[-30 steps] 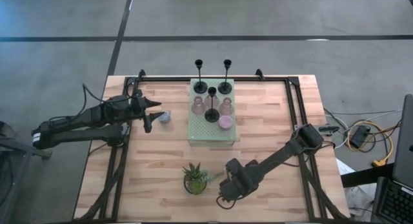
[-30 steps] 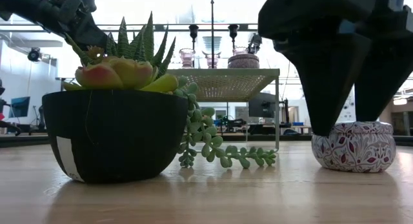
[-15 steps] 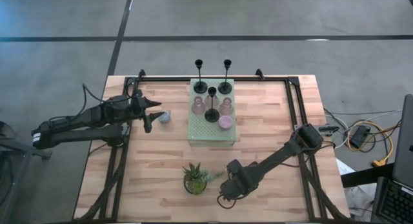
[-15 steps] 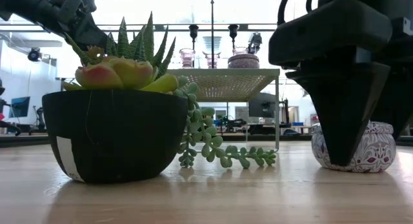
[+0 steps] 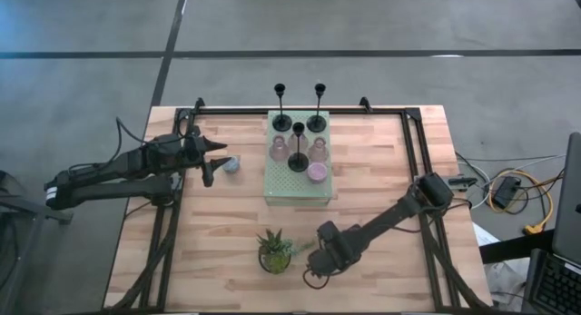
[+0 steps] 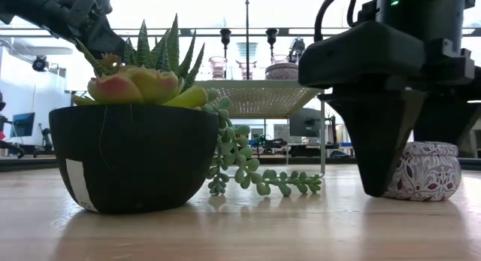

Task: Pick & Place candle stick holders
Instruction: Put the red scented candle on the shelf

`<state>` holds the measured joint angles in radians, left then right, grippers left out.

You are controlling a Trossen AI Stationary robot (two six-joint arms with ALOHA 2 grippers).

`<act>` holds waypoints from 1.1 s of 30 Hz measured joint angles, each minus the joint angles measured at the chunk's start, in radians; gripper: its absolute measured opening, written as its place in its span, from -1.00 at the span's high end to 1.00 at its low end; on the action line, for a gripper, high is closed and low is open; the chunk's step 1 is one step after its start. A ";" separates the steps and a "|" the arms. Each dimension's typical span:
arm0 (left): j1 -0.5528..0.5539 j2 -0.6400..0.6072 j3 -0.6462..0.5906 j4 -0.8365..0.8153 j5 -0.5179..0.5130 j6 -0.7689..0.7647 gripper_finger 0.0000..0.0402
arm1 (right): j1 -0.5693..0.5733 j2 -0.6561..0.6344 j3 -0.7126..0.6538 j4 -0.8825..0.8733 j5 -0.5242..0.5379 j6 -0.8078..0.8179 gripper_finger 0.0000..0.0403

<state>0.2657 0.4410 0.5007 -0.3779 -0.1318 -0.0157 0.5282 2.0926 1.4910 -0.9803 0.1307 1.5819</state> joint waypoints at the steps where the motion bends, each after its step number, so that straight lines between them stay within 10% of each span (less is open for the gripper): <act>1: 0.000 0.000 0.000 0.000 0.000 0.000 -0.07 | -0.003 0.000 -0.001 0.001 0.000 -0.003 -0.91; 33: 0.000 0.000 0.000 0.000 0.000 0.000 -0.07 | -0.012 -0.001 0.003 0.000 -0.043 0.015 -0.43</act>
<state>0.2660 0.4409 0.5007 -0.3779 -0.1318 -0.0154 0.5159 2.0914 1.4942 -0.9803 0.0879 1.5970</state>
